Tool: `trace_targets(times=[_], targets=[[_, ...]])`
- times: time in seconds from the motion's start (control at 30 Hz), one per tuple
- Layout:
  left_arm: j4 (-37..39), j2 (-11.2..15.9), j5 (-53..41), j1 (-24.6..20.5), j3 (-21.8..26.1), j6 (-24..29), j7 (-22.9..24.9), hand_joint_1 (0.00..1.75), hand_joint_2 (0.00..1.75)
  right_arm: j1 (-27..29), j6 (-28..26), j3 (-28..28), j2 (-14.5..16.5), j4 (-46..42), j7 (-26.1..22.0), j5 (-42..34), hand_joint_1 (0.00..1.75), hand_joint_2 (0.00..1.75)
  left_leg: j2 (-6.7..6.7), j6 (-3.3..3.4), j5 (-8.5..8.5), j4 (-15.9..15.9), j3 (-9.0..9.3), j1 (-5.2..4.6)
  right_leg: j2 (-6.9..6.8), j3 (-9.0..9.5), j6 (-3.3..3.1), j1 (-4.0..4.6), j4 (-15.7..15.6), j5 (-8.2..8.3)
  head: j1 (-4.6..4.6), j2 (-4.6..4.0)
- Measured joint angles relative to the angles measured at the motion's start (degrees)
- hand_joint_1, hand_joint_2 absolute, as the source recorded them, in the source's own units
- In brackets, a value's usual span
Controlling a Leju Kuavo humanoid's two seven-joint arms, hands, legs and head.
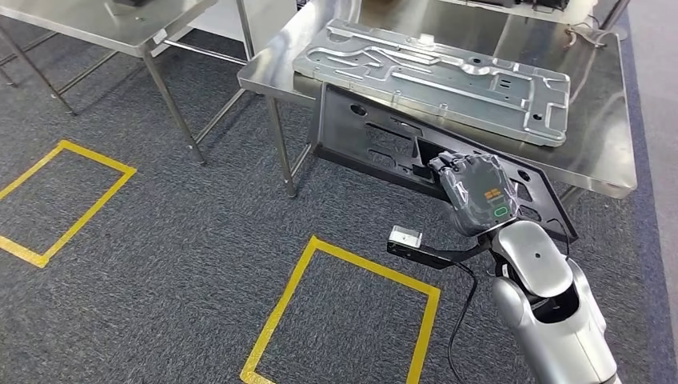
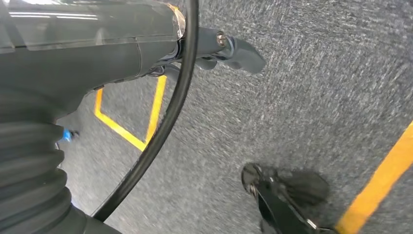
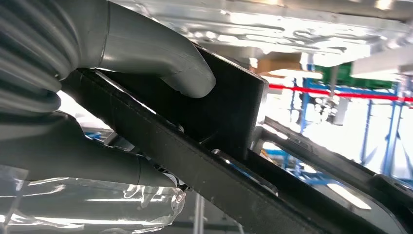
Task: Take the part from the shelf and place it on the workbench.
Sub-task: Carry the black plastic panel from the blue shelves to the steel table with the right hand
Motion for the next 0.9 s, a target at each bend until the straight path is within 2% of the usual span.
trace_targets(times=[0.03, 0.07, 0.1, 0.13, 0.17, 0.2, 0.23, 0.27, 0.3, 0.33, 0.4, 0.43, 0.47, 0.5, 0.53, 0.57, 0.6, 0.67, 0.7, 0.77, 0.9], targets=[[-0.13, -0.02, 0.0, 0.15, 0.0, -0.09, 0.0, 0.0, 1.75, -0.03, 0.0, 0.13, 0.02, 0.22, -0.01, 0.02, 1.75, 1.75, -0.27, 0.04, -0.03, 1.97, -1.42, -0.02, 0.83, 0.04, -0.06, 0.08, 0.06, -0.07, -0.01, 0.0], [-0.23, -0.07, 0.01, 0.23, 0.0, -0.12, -0.01, 0.0, 1.75, -0.06, 0.0, 0.25, 0.04, 0.39, -0.01, 0.02, 1.75, 1.75, -0.42, 0.14, 1.07, 1.87, -1.91, -0.02, 1.64, 0.11, -0.08, 0.15, 0.16, -0.17, -0.01, 0.0], [-0.32, -0.12, 0.05, 0.26, 0.0, -0.16, -0.03, 0.0, 1.75, -0.17, 0.0, 0.37, 0.07, 0.54, -0.02, 0.02, 1.75, 1.75, -0.71, 0.32, 3.19, -0.42, -1.39, -0.03, 2.46, 0.22, -0.05, 0.21, 0.32, -0.31, -0.01, 0.0], [-0.44, -0.17, 0.1, 0.26, 0.0, -0.21, -0.07, 0.0, 1.75, -0.38, 0.01, 0.51, 0.14, 0.69, -0.02, 0.02, 1.75, 1.75, -1.52, 0.56, 5.73, -4.12, -0.18, -0.02, 3.24, 0.3, 0.03, 0.23, 0.54, -0.53, -0.01, 0.0], [-0.6, -0.2, 0.16, 0.26, 0.01, -0.26, -0.11, 0.0, 1.75, -0.68, 0.01, 0.65, 0.21, 0.85, -0.02, 0.02, 1.75, 1.75, -2.88, 0.85, 7.56, -7.69, 1.1, 0.04, 3.96, 0.29, 0.21, 0.31, 0.87, -0.78, -0.01, 0.0], [-0.75, -0.24, 0.25, 0.28, 0.01, -0.3, -0.14, 0.0, 1.75, -1.06, 0.03, 0.79, 0.27, 1.06, -0.02, 0.03, 1.75, 1.75, -4.04, 1.04, 8.7, -10.48, 2.2, 0.08, 4.69, 0.14, 0.45, 0.26, 1.19, -0.97, -0.01, 0.0], [-0.9, -0.27, 0.29, 0.29, 0.02, -0.32, -0.16, 0.0, 1.75, -1.38, 0.04, 0.92, 0.34, 1.27, -0.02, 0.05, 1.75, 1.75, -4.88, 1.19, 9.0, -12.0, 2.82, 0.03, 5.34, -0.07, 0.77, 0.12, 1.4, -1.09, -0.01, 0.0], [-1.01, -0.3, 0.33, 0.26, 0.03, -0.33, -0.16, 0.0, 1.75, -1.61, 0.05, 1.03, 0.36, 1.48, -0.02, 0.08, 1.75, 1.75, -5.04, 1.31, 8.76, -12.41, 3.08, -0.07, 5.99, -0.28, 1.15, -0.02, 1.49, -1.09, -0.01, 0.0], [-1.09, -0.36, 0.35, 0.17, 0.03, -0.42, -0.17, 0.0, 1.75, -1.81, 0.07, 1.16, 0.4, 1.66, -0.02, 0.13, 1.75, 1.75, -4.47, 1.44, 8.79, -12.74, 3.32, -0.07, 6.62, -0.42, 1.54, -0.16, 1.43, -1.03, -0.02, 0.0], [-1.19, -0.45, 0.34, 0.03, 0.04, -0.57, -0.2, 0.0, 1.75, -1.93, 0.05, 1.33, 0.45, 1.82, -0.02, 0.28, 1.75, 1.75, -3.86, 1.72, 8.91, -13.09, 3.55, -0.03, 6.33, -0.48, 1.88, -0.22, 1.5, -1.08, -0.01, 0.0], [-1.32, -0.62, 0.28, -0.11, 0.04, -0.95, -0.41, 0.0, 1.75, -2.69, -0.1, 1.82, 0.57, 2.13, 0.08, 1.13, 1.75, 1.75, -2.71, 2.35, 9.12, -13.83, 4.08, 0.23, 3.45, -1.53, 2.51, -0.13, 3.73, -2.42, 0.01, 0.0], [-1.36, -0.68, 0.2, -0.06, 0.04, -1.1, -0.54, 0.0, 1.75, -3.19, -0.33, 2.17, 0.66, 2.3, 0.2, 1.94, 1.75, 1.75, -2.14, 2.58, 9.13, -14.02, 4.25, 0.22, 1.45, -2.89, 2.8, -0.23, 6.48, -3.85, 0.02, 0.0], [-1.37, -0.69, 0.11, 0.05, 0.04, -1.18, -0.67, 0.0, 1.75, -3.69, -0.61, 2.56, 0.75, 2.47, 0.36, 2.87, 1.75, 1.75, -1.65, 2.72, 9.07, -14.09, 4.33, 0.21, 0.11, -4.72, 3.12, -0.36, 9.91, -5.44, 0.02, 0.0], [-1.37, -0.69, 0.02, 0.15, 0.04, -1.22, -0.76, 0.0, 1.75, -4.0, -0.86, 3.0, 0.83, 2.67, 0.49, 3.73, 1.75, 1.75, -1.14, 2.74, 8.98, -14.08, 4.35, 0.21, -0.49, -6.59, 3.4, -0.61, 13.28, -6.67, 0.02, 0.0], [-1.37, -0.69, -0.04, 0.23, 0.04, -1.25, -0.82, 0.0, 1.75, -4.15, -1.04, 3.39, 0.86, 2.86, 0.58, 4.4, 1.75, 1.75, -0.7, 2.72, 8.88, -14.08, 4.4, 0.23, -0.77, -7.91, 3.65, -0.87, 15.49, -7.07, 0.01, 0.0], [-1.37, -0.7, -0.06, 0.26, 0.04, -1.26, -0.86, 0.0, 1.75, -4.23, -1.11, 3.75, 0.86, 3.07, 0.63, 4.8, 1.75, 1.75, -0.38, 2.64, 8.76, -14.07, 4.49, 0.27, -0.92, -8.25, 3.84, -1.12, 15.72, -6.38, 0.02, 0.0], [-1.37, -0.73, -0.07, 0.26, 0.04, -1.26, -0.87, 0.0, 1.75, -4.3, -1.13, 4.05, 0.86, 3.24, 0.66, 4.98, 1.75, 1.75, -0.14, 2.51, 8.63, -14.07, 4.65, 0.31, -1.07, -7.49, 3.95, -1.33, 13.9, -4.78, 0.01, 0.0], [-1.37, -0.81, -0.07, 0.23, 0.04, -1.28, -0.89, 0.0, 1.75, -4.62, -1.16, 4.51, 0.86, 3.44, 0.7, 5.09, 1.75, 1.75, 0.14, 2.14, 8.3, -14.06, 5.09, 0.31, -1.61, -3.74, 3.83, -1.43, 6.47, -0.98, 0.01, 0.0], [-1.37, -0.85, -0.07, 0.21, 0.04, -1.3, -0.9, 0.0, 1.75, -4.86, -1.2, 4.71, 0.87, 3.49, 0.7, 5.11, 1.75, 1.75, 0.22, 1.85, 8.13, -14.03, 5.24, 0.25, -1.83, -2.14, 3.61, -1.26, 3.34, 0.06, 0.01, 0.0], [-1.37, -0.86, -0.07, 0.22, 0.04, -1.3, -0.92, 0.0, 1.75, -5.21, -1.28, 5.04, 0.9, 3.58, 0.71, 5.12, 1.75, 1.75, 0.38, 1.42, 7.86, -14.01, 5.37, 0.05, -2.03, -0.84, 3.17, -0.9, 0.68, 0.25, 0.01, 0.0], [-1.39, -0.82, -0.05, 0.28, 0.05, -1.29, -0.92, 0.0, 1.75, -5.54, -0.89, 5.5, 1.16, 4.02, 0.96, 5.53, 1.75, 1.75, 0.54, 1.49, 7.73, -14.35, 5.76, 0.15, -1.78, -0.64, 2.78, -0.68, 0.37, 0.2, 0.01, 0.0]])
